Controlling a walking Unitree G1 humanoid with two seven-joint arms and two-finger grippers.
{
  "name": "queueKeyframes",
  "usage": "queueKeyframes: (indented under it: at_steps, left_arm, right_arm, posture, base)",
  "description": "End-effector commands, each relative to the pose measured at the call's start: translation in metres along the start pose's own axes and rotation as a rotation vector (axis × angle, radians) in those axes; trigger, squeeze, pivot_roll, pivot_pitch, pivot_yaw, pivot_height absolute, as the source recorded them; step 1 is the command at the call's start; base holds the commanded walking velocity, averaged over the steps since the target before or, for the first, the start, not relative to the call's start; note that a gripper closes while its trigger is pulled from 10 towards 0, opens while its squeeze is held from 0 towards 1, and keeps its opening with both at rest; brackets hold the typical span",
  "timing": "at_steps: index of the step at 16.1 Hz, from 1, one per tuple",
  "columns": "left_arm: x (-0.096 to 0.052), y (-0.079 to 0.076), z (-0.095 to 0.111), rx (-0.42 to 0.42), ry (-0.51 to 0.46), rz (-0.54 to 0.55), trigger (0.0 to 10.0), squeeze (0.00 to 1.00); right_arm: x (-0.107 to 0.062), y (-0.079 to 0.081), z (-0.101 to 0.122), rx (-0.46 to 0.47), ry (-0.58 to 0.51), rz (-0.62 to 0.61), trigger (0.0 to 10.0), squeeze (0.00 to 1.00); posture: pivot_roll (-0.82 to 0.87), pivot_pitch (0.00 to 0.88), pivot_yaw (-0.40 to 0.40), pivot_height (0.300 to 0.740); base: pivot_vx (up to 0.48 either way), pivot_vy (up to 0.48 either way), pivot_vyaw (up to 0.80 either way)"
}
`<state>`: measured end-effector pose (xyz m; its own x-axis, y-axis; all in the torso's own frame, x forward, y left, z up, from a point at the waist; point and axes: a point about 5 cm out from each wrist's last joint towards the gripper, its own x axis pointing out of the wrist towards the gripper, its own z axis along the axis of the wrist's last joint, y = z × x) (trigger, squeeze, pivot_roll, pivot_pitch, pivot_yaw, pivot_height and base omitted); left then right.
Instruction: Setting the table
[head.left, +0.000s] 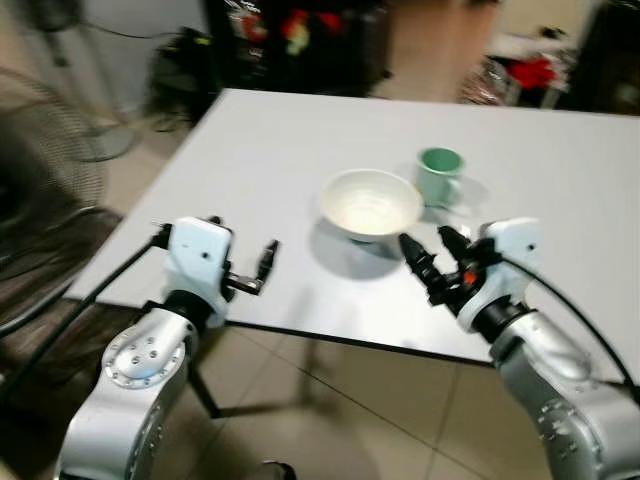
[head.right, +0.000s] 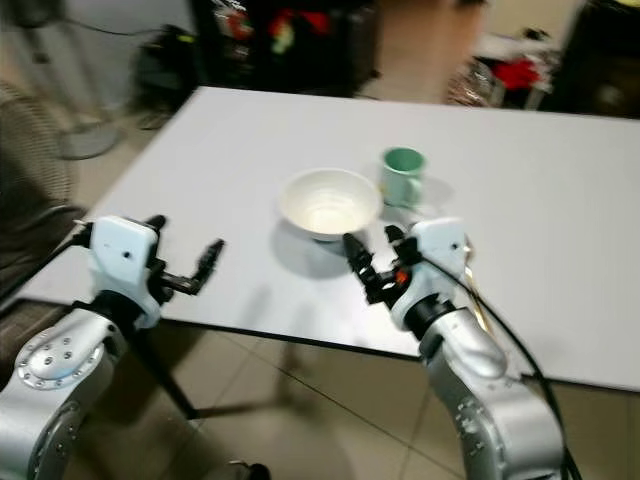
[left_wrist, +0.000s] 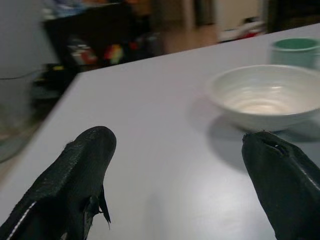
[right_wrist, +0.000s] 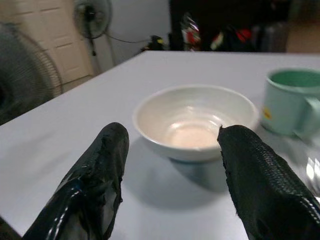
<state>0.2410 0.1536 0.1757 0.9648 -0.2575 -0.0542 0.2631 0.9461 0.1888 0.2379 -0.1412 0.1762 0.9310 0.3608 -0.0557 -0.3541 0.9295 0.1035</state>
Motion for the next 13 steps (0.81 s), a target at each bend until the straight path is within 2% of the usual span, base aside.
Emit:
queueKeyframes:
  at_steps: [1, 5, 13]
  left_arm:
    - [0.001, 0.003, 0.002, 0.016, 0.006, 0.021, 10.0, 0.00]
    - [0.001, 0.002, 0.001, 0.018, 0.018, 0.042, 10.0, 0.00]
    - [0.002, -0.001, 0.002, 0.025, 0.016, 0.038, 10.0, 0.00]
  right_arm:
    - [-0.003, 0.002, 0.002, -0.024, -0.027, -0.017, 10.0, 0.00]
    - [-0.005, 0.009, -0.007, 0.012, -0.019, -0.011, 10.0, 0.00]
    - [-0.005, 0.003, -0.019, 0.045, 0.007, -0.052, 10.0, 0.00]
  posture:
    - [-0.09, 0.009, 0.056, 0.740]
    - [-0.09, 0.006, 0.052, 0.740]
    - [-0.09, 0.000, 0.054, 0.740]
  base:
    - [0.000, 0.000, 0.80]
    - [0.000, 0.000, 0.80]
    - [0.000, 0.000, 0.80]
